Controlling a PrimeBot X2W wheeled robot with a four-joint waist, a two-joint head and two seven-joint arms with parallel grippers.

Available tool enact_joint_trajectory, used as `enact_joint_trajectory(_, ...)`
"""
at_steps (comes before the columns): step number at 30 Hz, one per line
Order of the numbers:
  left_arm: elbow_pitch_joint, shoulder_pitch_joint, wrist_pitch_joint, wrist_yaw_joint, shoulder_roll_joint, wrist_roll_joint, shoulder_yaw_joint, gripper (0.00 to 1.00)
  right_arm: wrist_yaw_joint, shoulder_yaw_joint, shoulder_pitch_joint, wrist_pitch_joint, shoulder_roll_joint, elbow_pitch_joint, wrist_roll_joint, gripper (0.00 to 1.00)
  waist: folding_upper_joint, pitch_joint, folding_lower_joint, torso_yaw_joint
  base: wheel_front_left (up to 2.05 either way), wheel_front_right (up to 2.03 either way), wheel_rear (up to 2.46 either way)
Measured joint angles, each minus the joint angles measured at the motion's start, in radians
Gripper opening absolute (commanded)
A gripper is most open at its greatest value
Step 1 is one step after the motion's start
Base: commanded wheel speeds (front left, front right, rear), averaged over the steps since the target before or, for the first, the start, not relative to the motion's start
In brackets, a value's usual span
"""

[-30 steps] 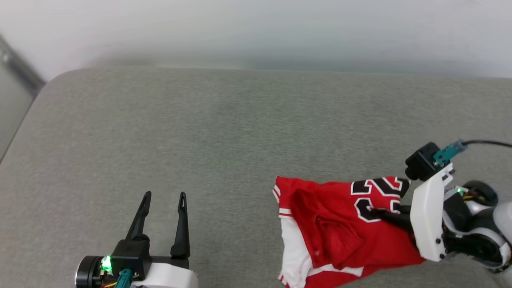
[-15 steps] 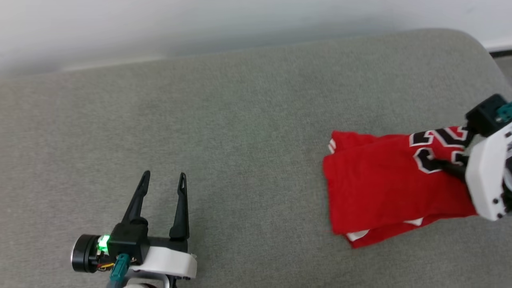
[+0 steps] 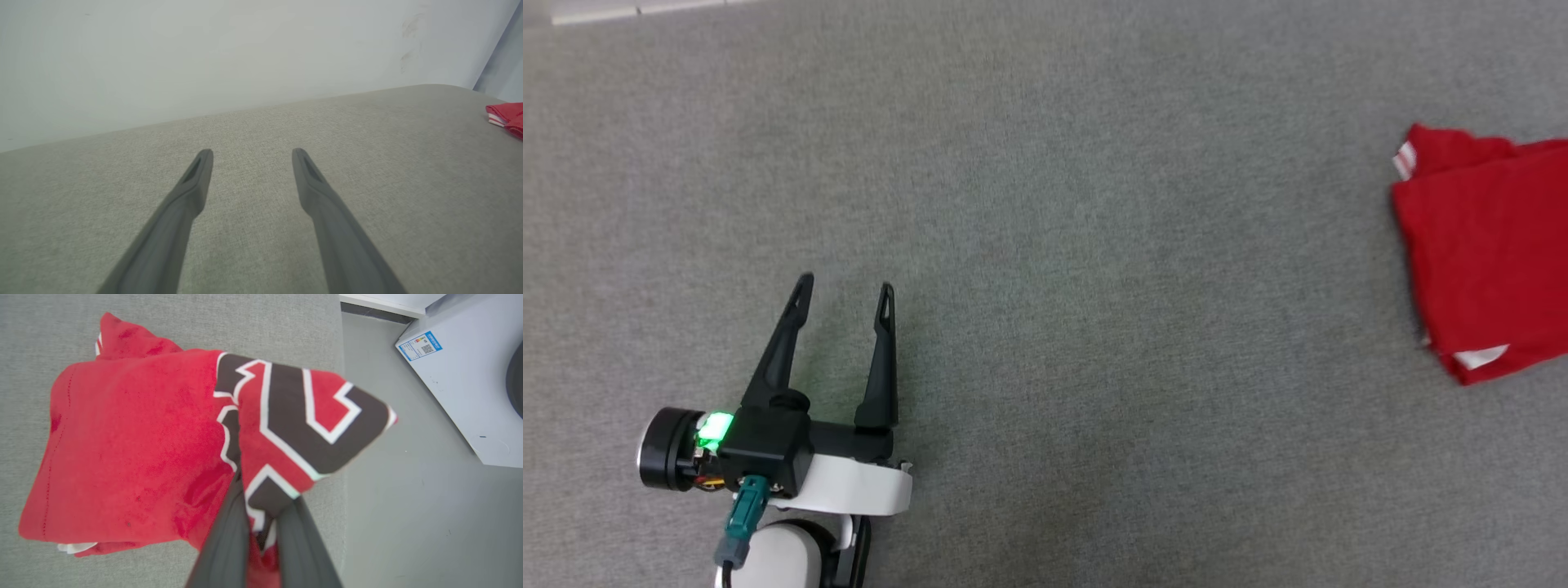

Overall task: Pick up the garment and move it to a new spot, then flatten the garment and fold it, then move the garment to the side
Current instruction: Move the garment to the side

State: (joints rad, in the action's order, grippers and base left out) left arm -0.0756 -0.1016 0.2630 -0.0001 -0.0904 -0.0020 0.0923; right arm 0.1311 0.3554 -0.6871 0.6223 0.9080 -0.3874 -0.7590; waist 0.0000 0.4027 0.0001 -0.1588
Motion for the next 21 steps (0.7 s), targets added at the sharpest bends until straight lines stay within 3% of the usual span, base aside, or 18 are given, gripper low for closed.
enact_joint_trajectory(13,-0.029,-0.067,0.000,-0.004,-0.028,0.007,0.002,1.00,0.000,-0.183,-0.091,-0.085,-0.084,-0.234,0.185,0.00,0.0000,0.135,0.0000,0.006,0.00,0.00,0.00)
enact_joint_trajectory(14,-0.028,-0.068,0.000,-0.003,-0.029,0.007,0.003,1.00,0.000,-0.192,-0.091,-0.085,-0.095,-0.249,0.194,0.40,0.0000,0.132,0.0000,0.005,0.00,0.00,0.00)
enact_joint_trajectory(15,-0.027,-0.068,0.000,0.000,-0.028,0.006,0.003,1.00,0.000,-0.203,-0.090,-0.085,-0.104,-0.265,0.204,1.00,0.0000,0.128,0.0000,0.005,0.00,0.00,0.00)
enact_joint_trajectory(21,-0.010,-0.059,0.000,0.009,-0.019,-0.011,0.005,1.00,0.000,-0.238,-0.078,-0.159,-0.117,-0.262,0.281,1.00,0.0000,0.068,0.0000,0.010,0.00,0.00,0.00)
